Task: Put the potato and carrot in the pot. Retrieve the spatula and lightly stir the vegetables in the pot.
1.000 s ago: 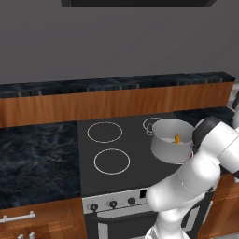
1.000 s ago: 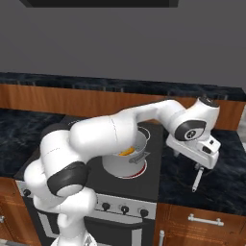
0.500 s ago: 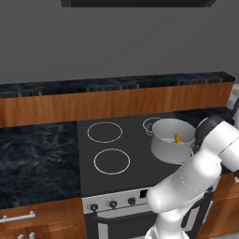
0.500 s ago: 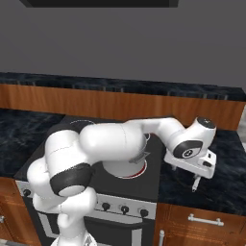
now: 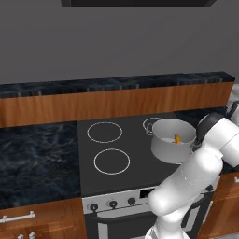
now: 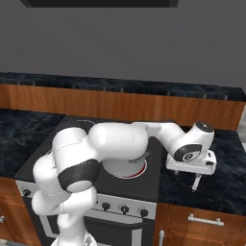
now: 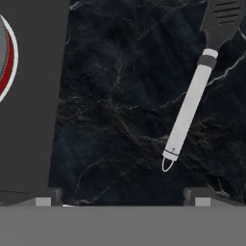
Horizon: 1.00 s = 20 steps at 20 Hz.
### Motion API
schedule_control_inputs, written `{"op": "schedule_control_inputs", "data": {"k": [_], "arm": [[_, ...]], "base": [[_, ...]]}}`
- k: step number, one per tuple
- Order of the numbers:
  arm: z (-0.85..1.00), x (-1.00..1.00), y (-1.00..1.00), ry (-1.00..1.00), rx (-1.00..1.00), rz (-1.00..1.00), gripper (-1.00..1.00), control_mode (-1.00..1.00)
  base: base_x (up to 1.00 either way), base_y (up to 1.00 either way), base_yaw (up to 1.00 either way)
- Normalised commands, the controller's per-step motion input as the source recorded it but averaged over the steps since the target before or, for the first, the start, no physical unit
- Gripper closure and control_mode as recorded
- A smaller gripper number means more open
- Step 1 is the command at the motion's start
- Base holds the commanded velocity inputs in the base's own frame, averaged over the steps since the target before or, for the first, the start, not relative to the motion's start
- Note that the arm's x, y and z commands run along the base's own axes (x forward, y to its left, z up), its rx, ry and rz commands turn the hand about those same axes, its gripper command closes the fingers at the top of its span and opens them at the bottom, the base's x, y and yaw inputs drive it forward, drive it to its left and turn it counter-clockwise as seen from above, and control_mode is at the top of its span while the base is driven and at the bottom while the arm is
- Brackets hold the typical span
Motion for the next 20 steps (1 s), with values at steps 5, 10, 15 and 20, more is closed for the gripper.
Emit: {"op": "schedule_control_inputs", "data": {"k": [5,10,15,20], "arm": [[-0.02,0.27,-0.08,0.00,0.00,0.09,-1.00,-1.00],[-0.02,0.13,-0.18,0.00,0.03,-0.01,-1.00,-1.00],[-0.01,0.00,-0.09,0.00,0.07,-0.08,-1.00,-1.00],[-0.07,0.00,-0.03,0.05,0.04,-0.13,-1.00,-1.00]], "base": [[0.00,0.00,0.00],[0.00,0.00,0.00],[0.00,0.00,0.00],[0.00,0.00,0.00]]}}
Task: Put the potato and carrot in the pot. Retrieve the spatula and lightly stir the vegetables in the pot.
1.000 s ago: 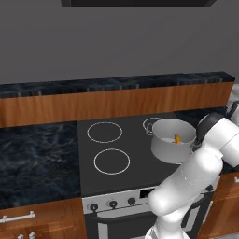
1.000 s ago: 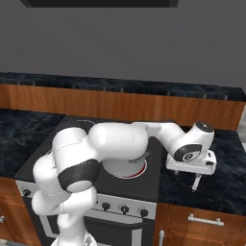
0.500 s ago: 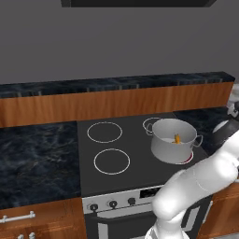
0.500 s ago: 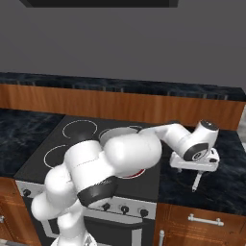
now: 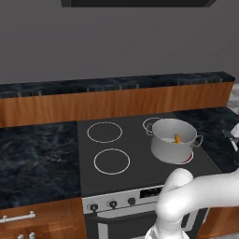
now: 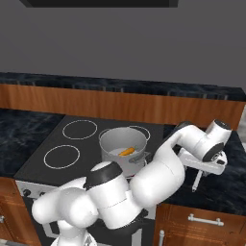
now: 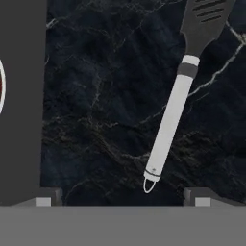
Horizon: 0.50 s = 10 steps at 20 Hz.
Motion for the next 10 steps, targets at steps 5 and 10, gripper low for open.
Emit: {"op": "schedule_control_inputs", "data": {"k": [5,10], "arm": [[-0.28,0.00,0.00,0.11,-0.06,-0.11,-1.00,-1.00],[-0.44,0.08,0.00,0.05,-0.11,-0.08,-1.00,-1.00]], "base": [[0.00,0.00,0.00],[0.00,0.00,0.00]]}}
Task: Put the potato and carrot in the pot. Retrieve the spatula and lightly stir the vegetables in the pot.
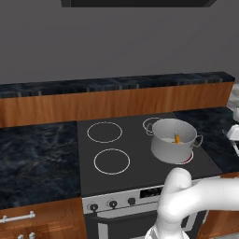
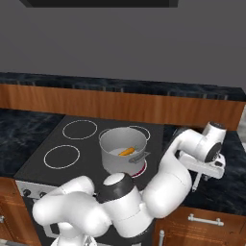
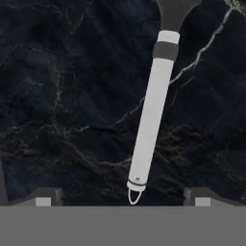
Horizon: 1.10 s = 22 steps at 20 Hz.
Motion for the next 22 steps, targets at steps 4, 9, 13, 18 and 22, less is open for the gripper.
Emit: {"op": "schedule_control_inputs", "data": {"k": [4,9,13,18,22], "arm": [[-0.83,0.14,0.00,-0.02,-0.01,-0.04,-1.00,-1.00],[-0.27,0.07,-0.08,-0.01,0.00,-0.01,-1.00,-1.00],[0.00,0.00,-0.18,0.00,-0.01,0.00,-1.00,-1.00],[0.00,0.03,-0.17,0.00,-0.01,0.00,-1.00,-1.00],[-0.02,0.00,-0.03,0.00,0.00,0.00,-1.00,-1.00]], "base": [[0.00,0.00,0.00],[0.00,0.00,0.00],[0.00,0.00,0.00],[0.00,0.00,0.00],[0.00,0.00,0.00]]}}
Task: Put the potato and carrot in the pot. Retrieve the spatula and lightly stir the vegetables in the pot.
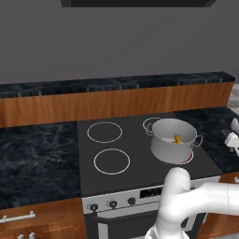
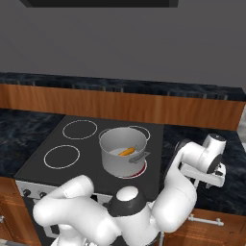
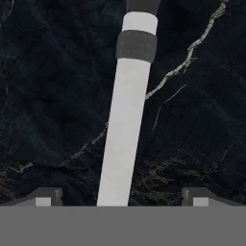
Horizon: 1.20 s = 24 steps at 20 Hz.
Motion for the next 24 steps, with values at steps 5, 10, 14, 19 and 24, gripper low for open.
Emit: {"op": "schedule_control_inputs", "data": {"k": [5,10,14,19,24], "arm": [[-0.14,0.00,0.00,0.00,0.00,0.00,-1.00,-1.00],[-0.13,0.00,0.00,-0.01,-0.05,-0.02,-1.00,-1.00],[-0.26,0.00,0.03,-0.13,-0.06,-0.07,-1.00,-1.00],[-0.17,0.00,0.01,-0.11,-0.04,-0.08,-1.00,-1.00],[-0.08,0.00,0.00,-0.04,-0.05,-0.08,-1.00,-1.00]], "base": [[0.00,0.00,0.00],[0.00,0.00,0.00],[0.00,0.00,0.00],[0.00,0.00,0.00],[0.00,0.00,0.00]]}}
